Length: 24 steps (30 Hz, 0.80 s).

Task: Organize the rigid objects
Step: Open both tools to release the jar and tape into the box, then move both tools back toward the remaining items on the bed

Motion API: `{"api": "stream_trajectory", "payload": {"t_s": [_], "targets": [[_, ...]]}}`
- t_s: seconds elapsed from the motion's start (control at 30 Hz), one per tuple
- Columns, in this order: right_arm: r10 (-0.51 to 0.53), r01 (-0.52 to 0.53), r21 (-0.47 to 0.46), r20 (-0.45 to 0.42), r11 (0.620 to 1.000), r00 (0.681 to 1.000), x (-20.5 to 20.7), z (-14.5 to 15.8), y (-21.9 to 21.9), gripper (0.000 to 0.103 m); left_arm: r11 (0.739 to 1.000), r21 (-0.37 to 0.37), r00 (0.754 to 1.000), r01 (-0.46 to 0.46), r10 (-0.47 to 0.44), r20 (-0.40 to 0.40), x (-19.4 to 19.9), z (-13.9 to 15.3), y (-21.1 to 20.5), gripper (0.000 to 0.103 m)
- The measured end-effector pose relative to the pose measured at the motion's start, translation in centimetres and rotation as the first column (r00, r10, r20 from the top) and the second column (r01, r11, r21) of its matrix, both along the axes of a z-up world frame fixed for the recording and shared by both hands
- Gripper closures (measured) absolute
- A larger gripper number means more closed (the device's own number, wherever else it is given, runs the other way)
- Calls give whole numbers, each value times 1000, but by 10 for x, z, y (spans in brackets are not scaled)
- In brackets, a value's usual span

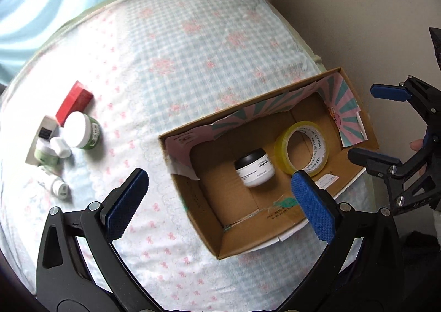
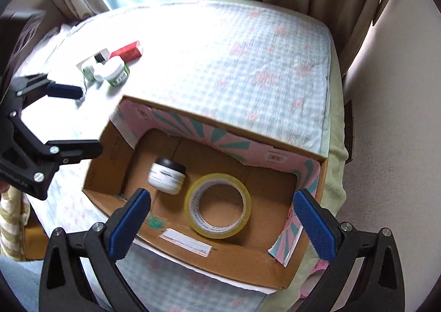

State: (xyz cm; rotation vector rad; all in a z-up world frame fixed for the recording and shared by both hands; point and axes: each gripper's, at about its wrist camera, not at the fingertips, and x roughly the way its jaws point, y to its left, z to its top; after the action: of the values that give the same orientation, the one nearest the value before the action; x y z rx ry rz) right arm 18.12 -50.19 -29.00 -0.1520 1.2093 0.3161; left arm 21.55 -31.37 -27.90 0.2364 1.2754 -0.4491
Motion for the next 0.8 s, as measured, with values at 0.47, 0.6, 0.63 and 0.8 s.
{"api": "stream_trajectory", "payload": {"t_s": [0.47,0.6,0.63,0.8], "targets": [[25,-43,135,131,990,991,26,85,103,0,938,18,929,-345,339,150,-39,76,162,0],[32,-54,166,133,985,991,31,94,139,0,889,-2,880,-458,454,138,-50,79,215,0],[34,-57,176,131,983,991,33,95,148,0,874,-6,866,-485,482,133,-51,79,227,0],[76,-98,180,126,979,989,46,99,199,0,795,-47,790,-605,607,87,-54,69,287,0]]}}
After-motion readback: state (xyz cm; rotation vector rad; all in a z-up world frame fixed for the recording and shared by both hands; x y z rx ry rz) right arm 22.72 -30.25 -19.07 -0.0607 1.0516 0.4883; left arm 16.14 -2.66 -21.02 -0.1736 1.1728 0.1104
